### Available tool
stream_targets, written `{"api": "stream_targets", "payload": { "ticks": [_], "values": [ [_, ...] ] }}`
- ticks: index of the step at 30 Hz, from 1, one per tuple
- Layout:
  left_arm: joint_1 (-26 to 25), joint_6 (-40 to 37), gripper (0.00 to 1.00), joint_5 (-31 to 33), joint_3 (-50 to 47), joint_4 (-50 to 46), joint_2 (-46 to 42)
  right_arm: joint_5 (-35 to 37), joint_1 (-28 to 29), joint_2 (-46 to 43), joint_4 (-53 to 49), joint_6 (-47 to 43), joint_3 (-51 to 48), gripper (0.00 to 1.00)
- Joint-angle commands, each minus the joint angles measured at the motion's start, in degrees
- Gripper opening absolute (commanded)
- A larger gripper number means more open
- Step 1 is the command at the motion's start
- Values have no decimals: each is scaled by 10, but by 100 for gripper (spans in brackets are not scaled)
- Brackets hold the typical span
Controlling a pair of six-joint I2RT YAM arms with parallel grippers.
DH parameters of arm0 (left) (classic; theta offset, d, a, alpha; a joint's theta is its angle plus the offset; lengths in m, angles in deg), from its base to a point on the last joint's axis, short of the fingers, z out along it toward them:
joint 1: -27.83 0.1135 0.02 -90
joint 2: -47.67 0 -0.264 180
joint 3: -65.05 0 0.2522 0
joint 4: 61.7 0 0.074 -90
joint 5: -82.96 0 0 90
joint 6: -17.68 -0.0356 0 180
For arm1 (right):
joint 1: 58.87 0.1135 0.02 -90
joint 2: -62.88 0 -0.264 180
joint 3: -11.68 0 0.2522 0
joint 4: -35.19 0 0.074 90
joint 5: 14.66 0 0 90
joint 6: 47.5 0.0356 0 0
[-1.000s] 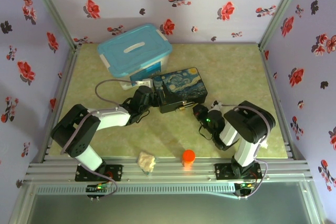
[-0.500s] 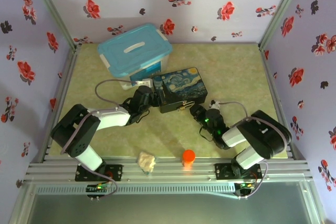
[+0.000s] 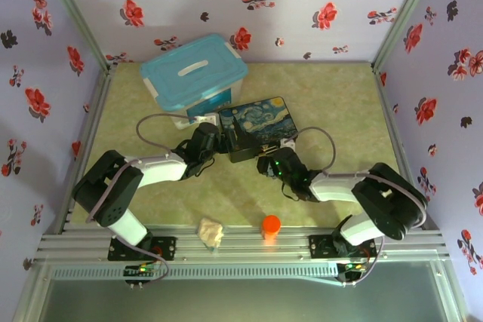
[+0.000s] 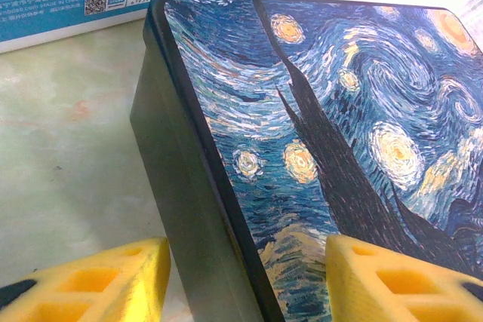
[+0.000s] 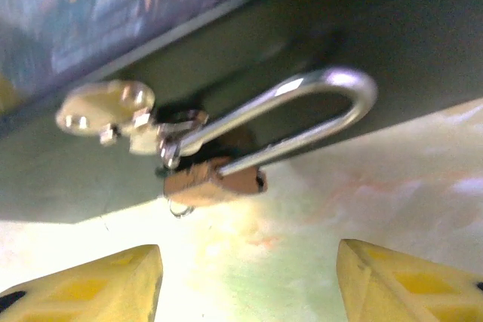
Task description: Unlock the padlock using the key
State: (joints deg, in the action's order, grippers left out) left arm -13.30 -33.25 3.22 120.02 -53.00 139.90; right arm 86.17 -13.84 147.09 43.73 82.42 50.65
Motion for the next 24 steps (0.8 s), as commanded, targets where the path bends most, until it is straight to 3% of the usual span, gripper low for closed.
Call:
{"api": "stream_targets", "payload": {
  "ticks": [1, 6, 11, 15, 20, 24],
  "values": [
    [9, -21, 55, 7, -28, -153, 22, 63, 17, 27, -42, -15, 27, 63],
    [9, -22, 55, 7, -32, -149, 26, 125, 36, 70, -24, -19, 42, 63],
    [9, -25, 55, 11, -36, -136, 35, 178, 48, 123, 118, 8, 25, 58],
    [9, -27, 55, 11, -37, -138, 38, 240, 62, 140, 131, 22, 40, 54],
    [9, -27, 55, 14, -38, -135, 42, 292, 64, 130, 131, 54, 32, 41],
    [9, -25, 54, 16, -39, -134, 44, 264, 43, 117, 191, 102, -6, 29]
  ]
}}
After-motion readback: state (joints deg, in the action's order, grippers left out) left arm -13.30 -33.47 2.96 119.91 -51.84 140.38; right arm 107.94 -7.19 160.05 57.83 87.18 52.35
